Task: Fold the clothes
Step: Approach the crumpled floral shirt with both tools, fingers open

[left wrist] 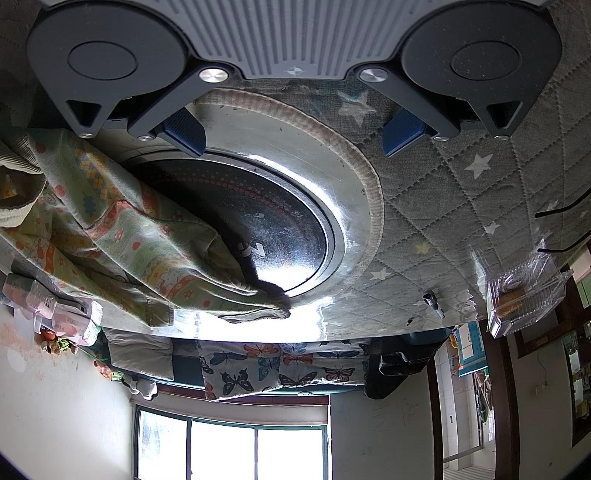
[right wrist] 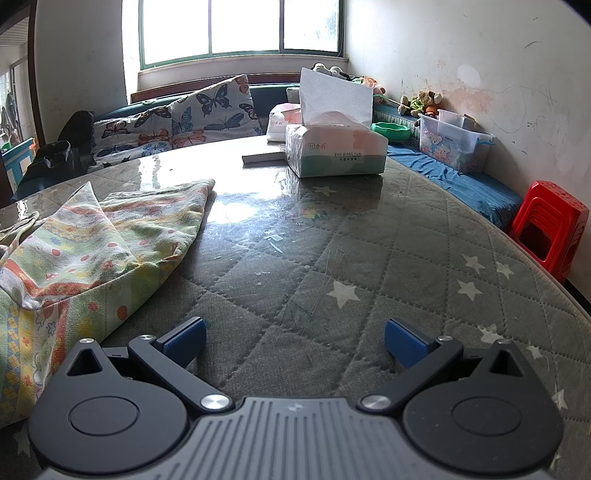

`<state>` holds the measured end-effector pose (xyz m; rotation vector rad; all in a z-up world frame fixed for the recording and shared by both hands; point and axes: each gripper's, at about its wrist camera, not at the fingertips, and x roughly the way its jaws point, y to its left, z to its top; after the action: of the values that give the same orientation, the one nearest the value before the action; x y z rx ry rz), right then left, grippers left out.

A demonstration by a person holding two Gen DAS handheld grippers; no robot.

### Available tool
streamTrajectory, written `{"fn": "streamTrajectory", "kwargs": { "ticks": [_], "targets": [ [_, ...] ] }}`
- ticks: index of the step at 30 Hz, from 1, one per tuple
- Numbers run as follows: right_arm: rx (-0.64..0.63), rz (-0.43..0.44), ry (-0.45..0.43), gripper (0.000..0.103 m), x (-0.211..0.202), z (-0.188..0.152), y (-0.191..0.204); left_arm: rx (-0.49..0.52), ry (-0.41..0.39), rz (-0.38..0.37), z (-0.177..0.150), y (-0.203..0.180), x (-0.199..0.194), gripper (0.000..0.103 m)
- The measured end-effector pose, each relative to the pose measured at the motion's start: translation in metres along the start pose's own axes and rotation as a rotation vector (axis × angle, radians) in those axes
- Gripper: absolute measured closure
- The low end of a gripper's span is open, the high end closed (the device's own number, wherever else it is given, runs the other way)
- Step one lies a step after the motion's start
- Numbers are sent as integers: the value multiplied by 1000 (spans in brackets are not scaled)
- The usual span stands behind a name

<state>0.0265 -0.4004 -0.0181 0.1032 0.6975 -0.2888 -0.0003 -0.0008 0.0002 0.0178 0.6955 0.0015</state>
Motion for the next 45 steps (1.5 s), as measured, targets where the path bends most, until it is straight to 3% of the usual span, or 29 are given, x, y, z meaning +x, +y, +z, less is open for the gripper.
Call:
{"fn": "streamTrajectory", "kwargs": {
  "ticks": [12, 30, 45],
  "targets": [
    [-63, 77, 15, 0, -17, -9, 12, -20, 48, 1, 0, -27, -11, 0],
    [-202, 251, 36, 0, -66, -37, 41, 46, 75, -55, -7, -72, -37, 0],
    [-257, 282, 40, 0, -91, -53, 56, 101, 86, -60, -12, -95, -50, 0]
  ]
}}
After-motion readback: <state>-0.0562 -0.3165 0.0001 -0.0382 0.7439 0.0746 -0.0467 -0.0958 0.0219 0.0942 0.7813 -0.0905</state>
